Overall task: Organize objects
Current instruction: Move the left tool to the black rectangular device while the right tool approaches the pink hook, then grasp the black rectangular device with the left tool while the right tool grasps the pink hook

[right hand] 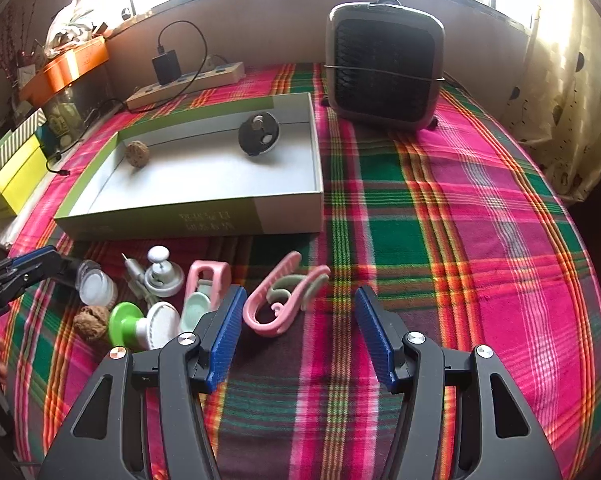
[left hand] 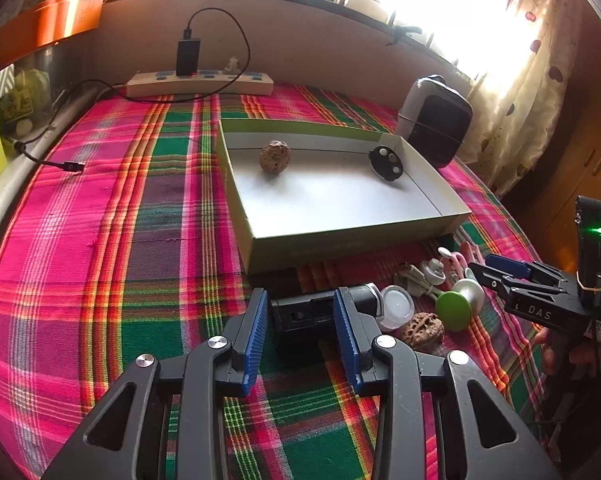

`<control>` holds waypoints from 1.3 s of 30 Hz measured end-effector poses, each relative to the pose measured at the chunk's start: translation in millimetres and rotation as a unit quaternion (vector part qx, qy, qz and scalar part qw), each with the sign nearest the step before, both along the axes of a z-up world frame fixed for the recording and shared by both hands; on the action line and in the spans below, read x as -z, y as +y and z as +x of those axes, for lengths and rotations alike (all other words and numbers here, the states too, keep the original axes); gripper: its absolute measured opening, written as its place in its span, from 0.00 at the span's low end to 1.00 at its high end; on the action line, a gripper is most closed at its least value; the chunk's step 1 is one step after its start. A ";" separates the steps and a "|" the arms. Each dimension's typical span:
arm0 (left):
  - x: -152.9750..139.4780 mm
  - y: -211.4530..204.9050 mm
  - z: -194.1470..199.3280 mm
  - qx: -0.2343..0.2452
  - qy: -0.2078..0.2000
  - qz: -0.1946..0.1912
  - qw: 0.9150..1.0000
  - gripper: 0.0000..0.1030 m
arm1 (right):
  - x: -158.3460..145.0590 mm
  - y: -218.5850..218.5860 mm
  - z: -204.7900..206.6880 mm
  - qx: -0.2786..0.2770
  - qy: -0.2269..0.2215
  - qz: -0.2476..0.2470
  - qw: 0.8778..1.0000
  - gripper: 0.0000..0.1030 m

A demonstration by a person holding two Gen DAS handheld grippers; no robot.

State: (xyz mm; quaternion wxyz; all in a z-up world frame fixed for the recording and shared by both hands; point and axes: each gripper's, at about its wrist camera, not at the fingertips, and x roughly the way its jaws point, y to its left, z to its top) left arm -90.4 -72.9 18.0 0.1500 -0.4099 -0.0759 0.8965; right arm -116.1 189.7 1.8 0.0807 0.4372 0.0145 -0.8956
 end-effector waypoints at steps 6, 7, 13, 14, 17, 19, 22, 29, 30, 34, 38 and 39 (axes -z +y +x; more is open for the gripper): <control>0.3 0.2 7.5 0.009 -0.004 -0.002 1.000 0.31 | 2.4 7.8 4.3 0.008 -0.003 0.014 1.000 0.56; 0.2 1.0 9.3 0.010 -0.005 -0.002 1.000 0.31 | 2.4 8.8 4.7 0.008 -0.002 0.017 1.000 0.56; 0.9 12.2 20.3 0.032 -0.008 -0.002 0.999 0.31 | 2.2 12.6 3.3 0.015 -0.003 0.022 1.000 0.56; 1.0 14.1 21.9 0.036 -0.008 -0.004 0.999 0.31 | 2.4 12.8 3.1 0.015 -0.002 0.023 1.000 0.56; 0.8 15.7 26.2 0.042 -0.010 -0.006 0.999 0.31 | 2.3 12.9 2.6 0.015 -0.002 0.024 1.000 0.56; -2.9 16.5 28.1 0.043 0.000 -0.021 0.999 0.31 | 2.2 12.4 2.3 0.014 -0.001 0.025 1.000 0.56; -7.3 15.7 24.3 0.041 0.012 -0.046 0.998 0.31 | 2.0 11.7 2.4 0.010 0.000 0.027 1.000 0.56; -10.7 20.5 16.7 0.073 0.030 -0.074 0.994 0.34 | 2.6 11.6 2.5 0.005 0.003 0.027 1.000 0.56; -11.2 20.2 15.6 0.077 0.032 -0.072 0.994 0.34 | 2.7 11.6 2.4 0.004 0.003 0.027 1.000 0.56; -11.8 18.7 9.6 0.091 0.033 -0.060 0.994 0.35 | 2.9 10.7 2.0 0.000 0.004 0.027 1.000 0.56; -7.2 23.0 2.4 0.106 0.022 -0.069 0.992 0.37 | 3.0 10.1 1.1 -0.003 0.004 0.027 1.000 0.56; -6.4 24.6 1.2 0.112 0.021 -0.073 0.991 0.37 | 3.2 9.5 1.2 -0.003 0.004 0.027 1.000 0.56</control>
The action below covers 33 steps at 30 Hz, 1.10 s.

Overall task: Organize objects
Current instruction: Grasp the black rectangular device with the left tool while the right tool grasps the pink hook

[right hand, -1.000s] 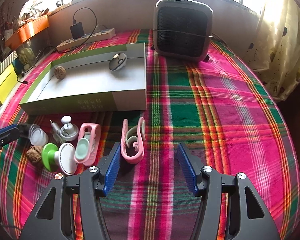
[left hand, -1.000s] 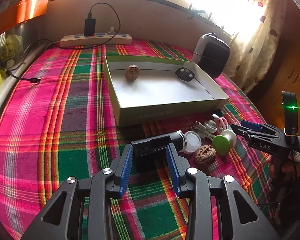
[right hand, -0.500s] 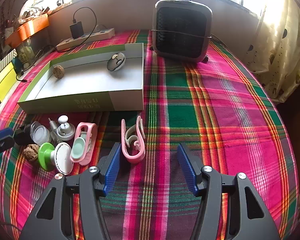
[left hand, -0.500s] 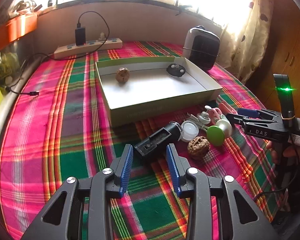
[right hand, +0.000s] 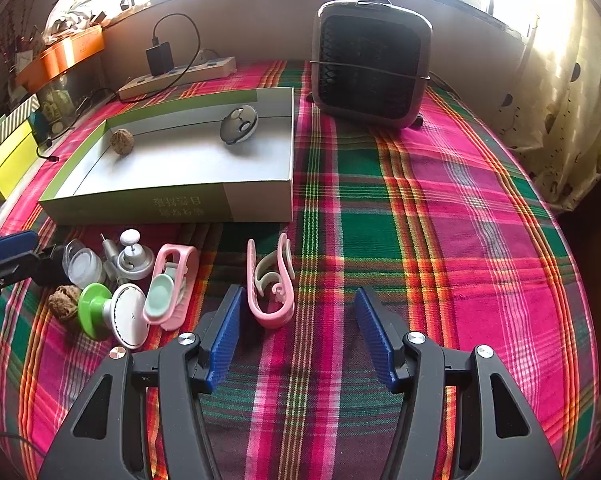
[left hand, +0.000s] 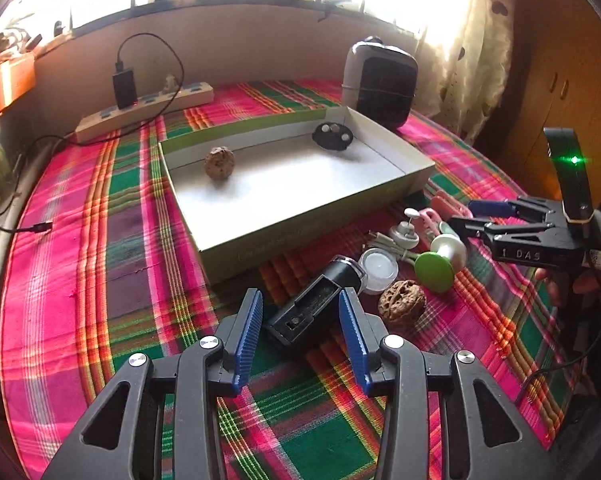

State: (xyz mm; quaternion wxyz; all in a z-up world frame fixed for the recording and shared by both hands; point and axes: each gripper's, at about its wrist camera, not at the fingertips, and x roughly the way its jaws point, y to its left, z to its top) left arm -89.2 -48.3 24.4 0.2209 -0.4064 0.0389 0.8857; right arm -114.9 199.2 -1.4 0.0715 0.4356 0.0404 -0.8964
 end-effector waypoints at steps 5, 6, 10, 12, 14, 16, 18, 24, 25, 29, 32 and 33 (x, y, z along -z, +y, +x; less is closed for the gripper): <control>1.6 3.8 -6.0 0.021 0.002 -0.003 1.000 0.39 | 0.2 -2.2 0.0 -0.005 -0.001 0.001 1.000 0.59; 1.9 5.6 -6.6 0.028 0.002 -0.007 1.000 0.40 | 0.2 -2.9 -0.3 -0.006 -0.001 0.001 1.000 0.59; 5.5 16.4 -5.9 0.051 0.004 -0.037 0.998 0.40 | 0.1 -4.5 -0.6 -0.007 0.000 0.001 1.000 0.59; 6.8 18.2 -6.9 0.052 0.006 -0.046 0.998 0.40 | 0.3 -4.9 -1.0 -0.008 0.000 0.001 1.000 0.59; 6.6 18.3 -7.3 0.050 0.004 -0.042 0.998 0.40 | 0.4 -4.9 -0.9 -0.008 0.000 0.002 1.000 0.59; 7.7 20.2 -7.1 0.048 0.002 -0.041 0.998 0.40 | 0.5 -5.3 -1.0 -0.008 0.000 0.002 1.000 0.59; 8.7 21.2 -7.8 0.043 -0.001 -0.044 0.998 0.40 | 0.5 -5.3 -0.9 -0.008 0.000 0.001 1.000 0.59; 13.6 28.1 -8.3 0.034 -0.003 -0.064 0.997 0.40 | 0.5 -5.8 -3.3 -0.009 0.000 0.001 1.000 0.59; 13.5 28.5 -8.3 0.032 -0.003 -0.065 0.997 0.40 | 0.5 -5.7 -3.2 -0.009 0.000 0.001 1.000 0.59; 12.9 28.4 -12.0 0.018 -0.009 -0.059 0.998 0.40 | 0.4 -5.4 -3.3 -0.009 0.000 0.001 1.000 0.59; 12.8 30.0 -12.6 0.008 -0.010 -0.059 0.998 0.40 | 0.4 -5.1 -3.2 -0.009 0.000 0.000 1.000 0.59; 12.8 30.1 -12.5 0.004 -0.010 -0.058 0.998 0.40 | 0.4 -5.2 -3.0 -0.009 0.000 0.000 1.000 0.59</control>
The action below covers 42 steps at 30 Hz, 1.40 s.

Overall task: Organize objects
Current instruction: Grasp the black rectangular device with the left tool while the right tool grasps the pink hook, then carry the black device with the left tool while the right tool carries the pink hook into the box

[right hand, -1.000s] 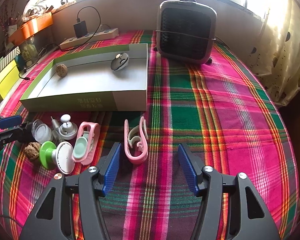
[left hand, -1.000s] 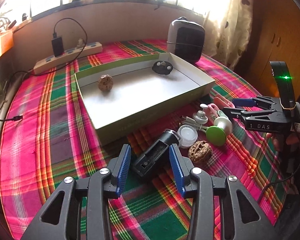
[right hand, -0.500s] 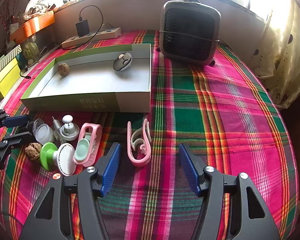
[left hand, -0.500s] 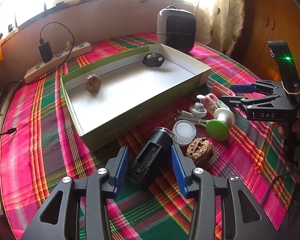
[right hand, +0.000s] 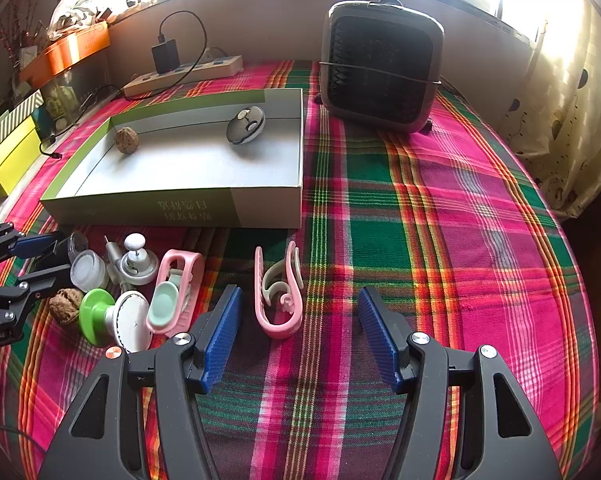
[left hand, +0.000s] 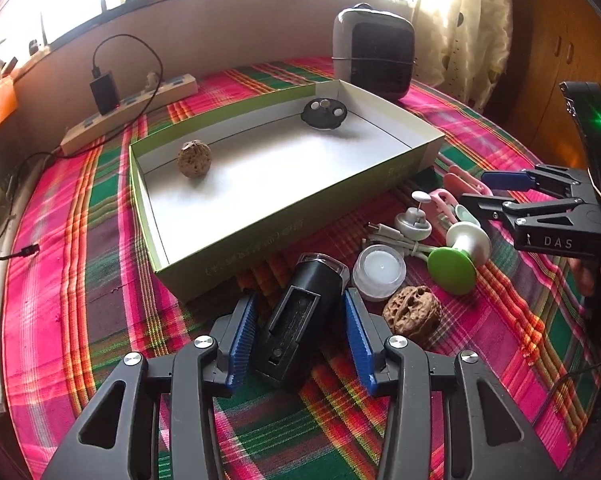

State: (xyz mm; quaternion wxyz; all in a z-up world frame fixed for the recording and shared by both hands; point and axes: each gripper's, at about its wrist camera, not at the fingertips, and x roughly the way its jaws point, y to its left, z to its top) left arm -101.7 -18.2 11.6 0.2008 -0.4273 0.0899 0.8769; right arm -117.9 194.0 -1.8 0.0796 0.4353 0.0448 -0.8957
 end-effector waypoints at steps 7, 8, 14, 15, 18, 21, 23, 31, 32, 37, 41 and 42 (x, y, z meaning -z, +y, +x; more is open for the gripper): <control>0.2 -2.3 1.7 -0.017 0.000 0.008 1.000 0.38 | -0.1 0.0 -0.4 -0.001 0.000 0.001 1.000 0.59; 0.1 -2.9 1.7 -0.018 0.000 0.008 1.000 0.38 | -0.1 0.1 -1.2 -0.001 0.000 0.000 1.000 0.59; 0.0 -8.0 2.6 -0.034 -0.001 0.020 0.999 0.31 | -0.1 0.2 -1.0 -0.001 0.001 0.000 1.000 0.59; -0.1 -8.6 3.1 -0.037 0.000 0.020 0.999 0.29 | 0.0 0.0 0.1 -0.001 0.001 0.001 1.000 0.59; 0.0 -8.7 4.7 -0.040 0.000 0.020 0.999 0.27 | -0.6 -0.8 0.1 -0.003 0.002 0.001 1.000 0.54; -0.2 -9.0 5.0 -0.044 0.000 0.018 0.999 0.25 | -1.2 -2.5 0.2 -0.006 0.004 0.002 1.000 0.50; -0.2 -9.5 4.9 -0.045 -0.001 0.020 0.999 0.25 | -1.0 -3.2 0.5 -0.007 0.004 0.003 1.000 0.50; -0.2 -10.8 5.3 -0.049 0.001 0.020 0.999 0.24 | -1.8 -6.7 2.2 -0.013 0.009 0.006 1.000 0.31; -0.1 -10.6 5.4 -0.049 0.000 0.020 0.999 0.24 | -1.7 -6.8 2.8 -0.014 0.009 0.007 1.000 0.30; 0.1 -10.9 5.6 -0.050 0.001 0.020 0.999 0.24 | -1.2 -7.7 3.9 -0.020 0.010 0.007 1.000 0.23; -0.3 -11.8 5.7 -0.050 0.000 0.021 0.999 0.24 | -1.0 -9.0 4.7 -0.023 0.011 0.010 1.000 0.22; -0.3 -11.7 5.8 -0.050 0.000 0.021 0.999 0.24 | -0.8 -8.3 4.5 -0.023 0.011 0.009 1.000 0.22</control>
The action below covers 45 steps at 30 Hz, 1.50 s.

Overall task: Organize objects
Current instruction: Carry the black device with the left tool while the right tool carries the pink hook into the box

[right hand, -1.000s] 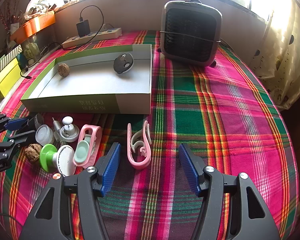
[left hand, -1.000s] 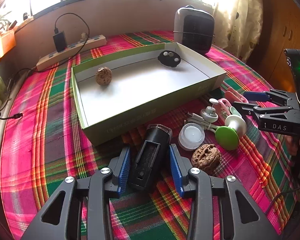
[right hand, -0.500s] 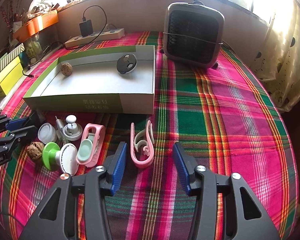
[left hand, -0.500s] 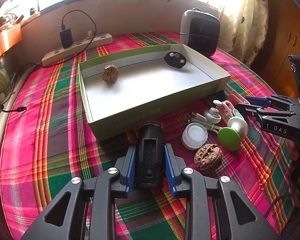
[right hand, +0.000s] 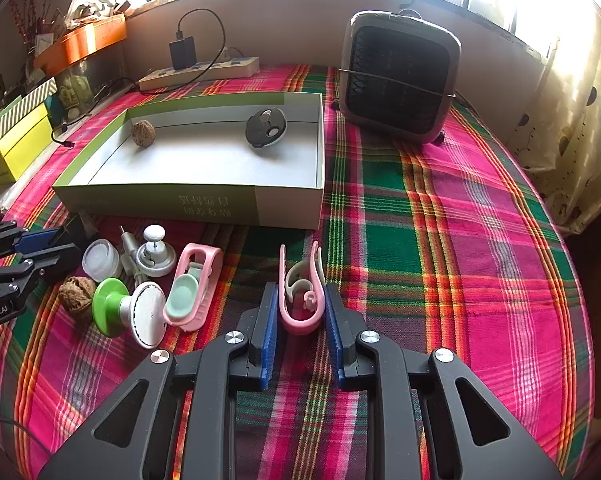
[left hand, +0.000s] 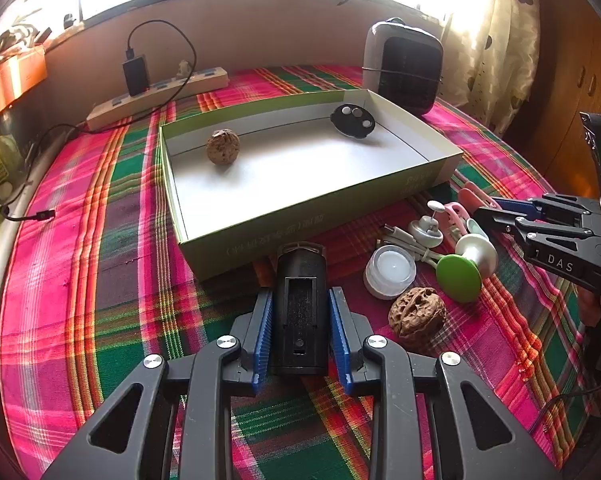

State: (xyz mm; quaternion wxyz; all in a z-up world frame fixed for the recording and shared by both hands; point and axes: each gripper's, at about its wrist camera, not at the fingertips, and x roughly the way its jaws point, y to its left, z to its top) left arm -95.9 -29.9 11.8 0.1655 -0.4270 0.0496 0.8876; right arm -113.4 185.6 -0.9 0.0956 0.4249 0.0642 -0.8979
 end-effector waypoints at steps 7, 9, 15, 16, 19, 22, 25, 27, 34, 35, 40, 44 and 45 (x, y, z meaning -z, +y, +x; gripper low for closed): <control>-0.1 0.3 0.3 0.000 0.000 0.001 1.000 0.24 | 0.0 1.1 -0.8 0.000 0.000 -0.001 1.000 0.22; -0.3 -0.6 0.2 -0.002 0.001 0.002 1.000 0.24 | -0.2 1.1 -0.6 0.002 0.000 0.000 1.000 0.22; -2.4 -2.7 2.6 -0.005 0.001 0.004 1.000 0.24 | -5.2 5.3 0.2 0.009 0.010 -0.004 1.000 0.22; -4.4 -3.1 3.9 -0.005 0.003 0.006 1.000 0.24 | -6.4 5.4 0.3 0.009 0.011 -0.005 1.000 0.22; -9.3 -5.4 6.1 -0.009 0.007 0.009 1.000 0.24 | -9.7 5.0 1.3 0.006 0.015 -0.009 1.000 0.22; -15.2 -5.9 8.0 -0.010 0.013 0.010 1.000 0.24 | -13.4 3.4 2.7 0.002 0.019 -0.012 1.000 0.22; -22.4 -6.1 8.6 -0.011 0.018 0.011 1.000 0.24 | -18.0 1.2 3.9 -0.002 0.022 -0.012 1.000 0.22; -27.1 -6.7 7.7 -0.011 0.021 0.015 1.000 0.24 | -22.1 0.2 3.8 -0.002 0.024 -0.012 1.000 0.22; -42.1 -5.2 0.7 -0.010 0.033 0.019 0.999 0.24 | -39.9 -4.0 0.4 -0.016 0.034 -0.027 0.999 0.22; -43.3 -5.4 -0.2 -0.010 0.033 0.022 0.999 0.24 | -42.1 -5.0 -1.7 -0.019 0.034 -0.029 0.999 0.22; -47.1 -4.2 -13.1 -0.015 0.032 0.024 0.999 0.24 | -52.9 -14.5 -16.8 -0.037 0.034 -0.041 0.998 0.22; -46.6 -3.1 -26.6 -0.017 0.028 0.024 0.999 0.24 | -56.9 -25.9 -36.9 -0.054 0.027 -0.049 0.997 0.22; -46.1 -2.7 -28.5 -0.017 0.027 0.024 0.999 0.24 | -57.3 -28.8 -41.3 -0.059 0.025 -0.050 0.997 0.22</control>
